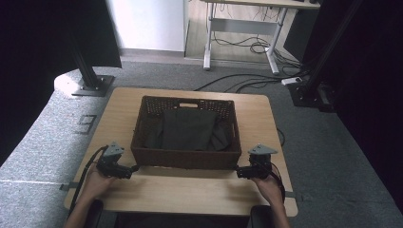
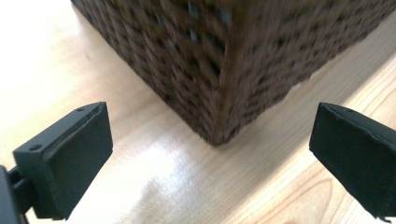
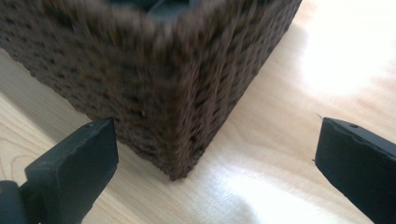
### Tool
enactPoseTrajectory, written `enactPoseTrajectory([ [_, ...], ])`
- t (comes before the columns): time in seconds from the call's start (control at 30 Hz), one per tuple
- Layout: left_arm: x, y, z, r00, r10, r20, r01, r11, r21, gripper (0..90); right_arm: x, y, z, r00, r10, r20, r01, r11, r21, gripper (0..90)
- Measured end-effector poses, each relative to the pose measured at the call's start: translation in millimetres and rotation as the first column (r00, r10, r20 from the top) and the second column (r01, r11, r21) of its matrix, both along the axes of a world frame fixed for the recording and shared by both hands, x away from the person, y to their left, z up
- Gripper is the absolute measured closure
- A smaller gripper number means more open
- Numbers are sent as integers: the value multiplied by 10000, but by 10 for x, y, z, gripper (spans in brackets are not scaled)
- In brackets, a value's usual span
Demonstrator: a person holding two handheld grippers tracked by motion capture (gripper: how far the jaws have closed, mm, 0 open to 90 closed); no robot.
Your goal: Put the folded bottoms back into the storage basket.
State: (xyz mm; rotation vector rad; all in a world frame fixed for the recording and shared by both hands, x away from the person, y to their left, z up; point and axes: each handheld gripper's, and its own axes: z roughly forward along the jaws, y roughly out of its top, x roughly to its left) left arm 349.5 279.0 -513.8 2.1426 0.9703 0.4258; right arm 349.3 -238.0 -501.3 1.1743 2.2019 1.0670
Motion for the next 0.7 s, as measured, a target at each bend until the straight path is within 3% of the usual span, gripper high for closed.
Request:
enactPoseTrajectory([
  [0.2, 38, -48, -222, 9976, -176, -671, 200, 9991, 367, 0, -10, 25, -232, 9994, -86, -348, 80, 9998, -169, 0],
  [0.33, 42, -74, -344, 9966, -238, -793, 298, 9967, 756, 0, -6, 54, -402, 9971, -27, -758, -4, 9991, -415, 0],
  [0.43, 49, -65, -347, 9964, -101, -842, 160, 9974, 698, 0, -1, 92, -523, 9954, -61, -953, -12, 9971, -763, 0],
  [0.5, 47, -67, -347, 9964, -76, -840, 136, 9974, 708, 0, 14, 104, -559, 9942, -190, -1057, 145, 9989, -436, 0],
  [0.7, 43, -69, -347, 9966, -39, -827, 98, 9974, 718, 0, 17, 99, -560, 9942, -212, -1054, 164, 9988, -460, 0],
])
